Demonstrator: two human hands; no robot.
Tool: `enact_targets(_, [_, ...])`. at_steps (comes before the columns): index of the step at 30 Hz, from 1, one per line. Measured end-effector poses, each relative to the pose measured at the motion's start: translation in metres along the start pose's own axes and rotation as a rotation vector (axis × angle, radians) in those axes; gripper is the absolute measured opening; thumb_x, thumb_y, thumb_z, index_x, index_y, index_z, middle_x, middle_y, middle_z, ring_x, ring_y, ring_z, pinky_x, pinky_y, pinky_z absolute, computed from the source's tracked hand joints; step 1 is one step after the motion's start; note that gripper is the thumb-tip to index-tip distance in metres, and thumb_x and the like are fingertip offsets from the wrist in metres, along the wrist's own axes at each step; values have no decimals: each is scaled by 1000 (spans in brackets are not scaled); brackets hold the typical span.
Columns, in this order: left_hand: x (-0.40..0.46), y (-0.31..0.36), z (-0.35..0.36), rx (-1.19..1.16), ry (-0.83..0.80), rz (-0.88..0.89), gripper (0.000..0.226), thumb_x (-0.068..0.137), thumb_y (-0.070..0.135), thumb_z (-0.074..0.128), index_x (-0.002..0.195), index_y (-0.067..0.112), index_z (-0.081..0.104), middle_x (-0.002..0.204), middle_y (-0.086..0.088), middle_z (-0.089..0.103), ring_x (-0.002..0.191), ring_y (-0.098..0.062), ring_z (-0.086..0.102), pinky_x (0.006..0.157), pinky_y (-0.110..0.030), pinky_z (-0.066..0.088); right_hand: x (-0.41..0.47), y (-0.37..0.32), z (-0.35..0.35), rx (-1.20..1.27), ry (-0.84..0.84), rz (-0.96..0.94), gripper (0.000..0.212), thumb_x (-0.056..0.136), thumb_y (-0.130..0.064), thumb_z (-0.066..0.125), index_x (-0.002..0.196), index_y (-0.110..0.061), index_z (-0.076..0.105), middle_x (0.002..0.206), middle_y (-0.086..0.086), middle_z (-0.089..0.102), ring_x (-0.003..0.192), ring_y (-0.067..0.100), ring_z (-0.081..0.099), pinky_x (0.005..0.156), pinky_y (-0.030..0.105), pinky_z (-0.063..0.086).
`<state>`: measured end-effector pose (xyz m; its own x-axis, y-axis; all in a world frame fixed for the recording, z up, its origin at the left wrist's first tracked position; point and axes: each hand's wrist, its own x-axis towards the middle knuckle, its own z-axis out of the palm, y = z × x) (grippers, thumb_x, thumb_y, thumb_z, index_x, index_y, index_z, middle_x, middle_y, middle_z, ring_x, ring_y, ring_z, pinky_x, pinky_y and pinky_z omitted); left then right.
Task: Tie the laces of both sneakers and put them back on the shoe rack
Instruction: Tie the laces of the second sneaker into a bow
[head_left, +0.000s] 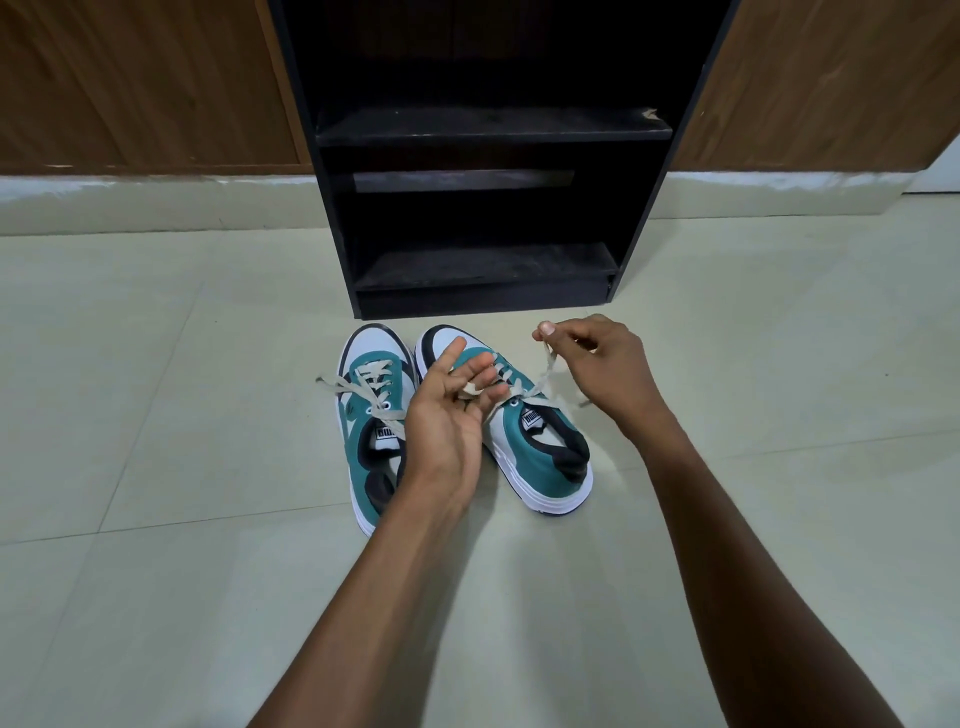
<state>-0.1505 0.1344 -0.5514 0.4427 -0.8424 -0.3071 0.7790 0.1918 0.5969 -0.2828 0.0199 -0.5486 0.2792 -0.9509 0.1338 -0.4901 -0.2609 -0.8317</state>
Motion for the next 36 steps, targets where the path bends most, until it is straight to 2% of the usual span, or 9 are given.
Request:
enact_targets(5, [-2, -4, -3, 174, 65, 14, 49, 95, -9, 35, 138, 7, 49, 124, -18, 62, 112, -27, 63, 92, -36, 58, 4, -7, -3, -164, -262, 269, 62, 88, -66, 60, 91, -6, 77, 91, 10, 77, 86, 24, 72, 79, 41, 60])
enact_targets(11, [-7, 9, 1, 607, 193, -118, 15, 96, 8, 53, 89, 11, 66, 81, -7, 64, 69, -23, 59, 51, -22, 51, -2, 2, 3, -210, -297, 433, 60, 85, -62, 65, 89, -4, 77, 91, 11, 77, 85, 25, 72, 80, 43, 61])
enact_targets(14, [-6, 14, 1, 706, 197, -185, 23, 96, 28, 61, 98, 7, 71, 90, -7, 75, 70, -25, 67, 45, -24, 52, -4, 0, 3, -121, -262, 458, 53, 86, -59, 67, 89, -7, 79, 89, 8, 76, 86, 23, 70, 71, 34, 56])
enact_targets(16, [-3, 17, -1, 723, 152, -213, 23, 93, 29, 65, 96, 7, 72, 90, -7, 76, 69, -26, 70, 48, -20, 54, -5, -3, 1, -12, -216, 443, 41, 90, -49, 69, 92, -10, 79, 86, 4, 75, 80, 19, 65, 64, 30, 48])
enact_targets(20, [1, 26, -3, 793, 30, -228, 16, 81, -3, 70, 95, 2, 74, 104, -16, 74, 68, -21, 76, 84, -36, 63, -4, -7, -6, 113, -209, 390, 27, 93, -39, 68, 89, -15, 80, 74, -1, 69, 62, 12, 54, 54, 24, 39])
enact_targets(28, [2, 31, -5, 743, -176, -110, 51, 73, -20, 74, 118, 3, 71, 105, -18, 78, 104, -28, 74, 96, -34, 58, -3, 5, -4, 339, -430, 381, 14, 88, -21, 74, 90, -7, 78, 70, 0, 63, 54, 11, 46, 45, 22, 28])
enact_targets(31, [3, 21, -1, 753, -173, -8, 41, 78, -13, 76, 117, -1, 71, 107, -19, 76, 95, -27, 74, 91, -30, 59, -1, 11, -5, 382, -430, 397, 13, 88, -7, 71, 99, -8, 78, 69, -2, 67, 54, 10, 45, 45, 21, 28])
enact_targets(34, [12, 10, -1, 781, -131, 85, 24, 83, 2, 78, 107, 3, 76, 95, -16, 77, 76, -21, 72, 68, -25, 62, -2, 13, -5, 332, -411, 386, 13, 88, -14, 76, 98, -9, 81, 68, -5, 63, 57, 11, 42, 46, 21, 27])
enact_targets(36, [20, 5, -1, 888, -117, 194, 17, 86, 15, 79, 102, 10, 79, 101, -11, 76, 84, -21, 72, 69, -29, 60, -3, 11, -4, 293, -386, 366, 12, 85, -23, 80, 90, -12, 82, 63, -8, 61, 60, 12, 40, 48, 21, 29])
